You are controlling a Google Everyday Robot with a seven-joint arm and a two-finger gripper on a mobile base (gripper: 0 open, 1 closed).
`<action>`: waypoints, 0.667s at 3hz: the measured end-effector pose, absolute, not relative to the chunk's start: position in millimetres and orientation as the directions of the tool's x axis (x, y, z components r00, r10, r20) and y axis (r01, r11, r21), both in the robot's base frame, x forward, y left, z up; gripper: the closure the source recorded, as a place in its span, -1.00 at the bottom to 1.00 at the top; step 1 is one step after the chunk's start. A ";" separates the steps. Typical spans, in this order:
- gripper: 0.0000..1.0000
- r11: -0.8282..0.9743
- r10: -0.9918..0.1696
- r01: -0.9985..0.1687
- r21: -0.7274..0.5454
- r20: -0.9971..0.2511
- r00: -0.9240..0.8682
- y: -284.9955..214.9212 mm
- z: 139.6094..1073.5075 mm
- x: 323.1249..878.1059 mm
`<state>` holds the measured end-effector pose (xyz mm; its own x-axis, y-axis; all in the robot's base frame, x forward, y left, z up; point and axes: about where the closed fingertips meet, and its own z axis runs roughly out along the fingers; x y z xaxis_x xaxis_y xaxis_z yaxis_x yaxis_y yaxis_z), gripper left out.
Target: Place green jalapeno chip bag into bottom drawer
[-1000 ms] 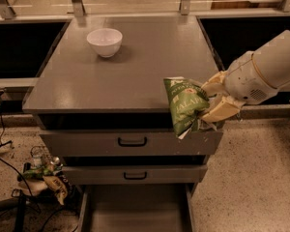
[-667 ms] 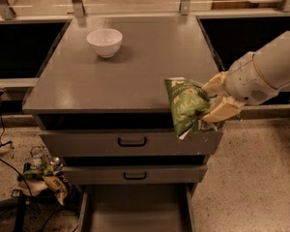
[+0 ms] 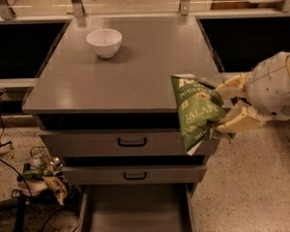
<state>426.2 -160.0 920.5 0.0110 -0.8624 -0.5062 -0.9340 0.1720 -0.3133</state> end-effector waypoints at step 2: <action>1.00 0.208 -0.847 -0.948 -0.241 -0.529 -0.051 -176.6 885.7 422.2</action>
Offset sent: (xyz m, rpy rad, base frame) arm 0.0096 -0.0282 -0.0753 0.0668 0.1606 -0.0451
